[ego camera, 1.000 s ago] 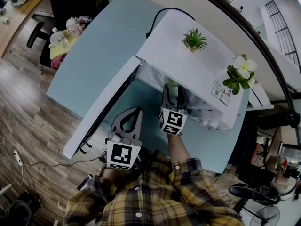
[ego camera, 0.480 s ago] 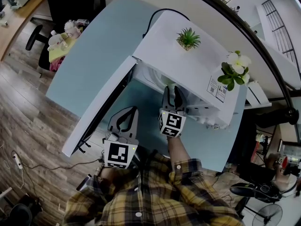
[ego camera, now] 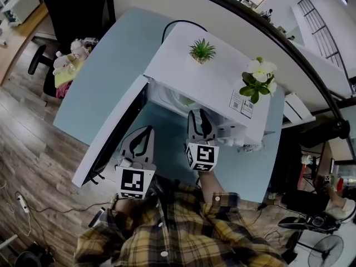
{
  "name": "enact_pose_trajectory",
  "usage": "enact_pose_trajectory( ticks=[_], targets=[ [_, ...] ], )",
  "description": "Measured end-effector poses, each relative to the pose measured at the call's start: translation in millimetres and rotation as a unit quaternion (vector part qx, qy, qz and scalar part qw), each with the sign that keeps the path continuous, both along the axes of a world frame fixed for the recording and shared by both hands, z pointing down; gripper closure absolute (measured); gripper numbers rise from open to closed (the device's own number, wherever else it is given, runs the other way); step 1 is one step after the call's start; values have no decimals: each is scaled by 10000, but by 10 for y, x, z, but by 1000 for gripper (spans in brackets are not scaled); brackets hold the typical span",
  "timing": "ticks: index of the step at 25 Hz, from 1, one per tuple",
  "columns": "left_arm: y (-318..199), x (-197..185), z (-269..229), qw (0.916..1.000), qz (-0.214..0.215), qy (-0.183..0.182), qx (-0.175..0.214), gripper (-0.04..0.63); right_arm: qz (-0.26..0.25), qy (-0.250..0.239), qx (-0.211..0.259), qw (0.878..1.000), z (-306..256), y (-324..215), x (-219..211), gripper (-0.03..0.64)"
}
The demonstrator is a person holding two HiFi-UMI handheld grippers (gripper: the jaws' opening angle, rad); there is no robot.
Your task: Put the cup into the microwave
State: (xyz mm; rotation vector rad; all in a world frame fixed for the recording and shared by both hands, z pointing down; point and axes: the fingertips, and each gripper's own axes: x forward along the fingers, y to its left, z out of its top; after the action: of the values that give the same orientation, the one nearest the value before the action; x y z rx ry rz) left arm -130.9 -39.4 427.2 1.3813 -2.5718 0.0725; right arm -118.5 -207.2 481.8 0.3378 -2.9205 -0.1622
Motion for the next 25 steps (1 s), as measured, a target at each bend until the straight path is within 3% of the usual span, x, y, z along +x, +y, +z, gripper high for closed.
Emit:
enact_pose_trajectory(
  ticks=[13, 25],
  targets=[
    [-314, 177, -400, 9985, 404, -297, 198, 606, -776, -405, -444, 9952, -723, 123, 507, 505],
    [-734, 618, -658, 9933, 1036, -401, 332, 606, -921, -535, -626, 9923, -1124, -127, 1115, 578]
  ],
)
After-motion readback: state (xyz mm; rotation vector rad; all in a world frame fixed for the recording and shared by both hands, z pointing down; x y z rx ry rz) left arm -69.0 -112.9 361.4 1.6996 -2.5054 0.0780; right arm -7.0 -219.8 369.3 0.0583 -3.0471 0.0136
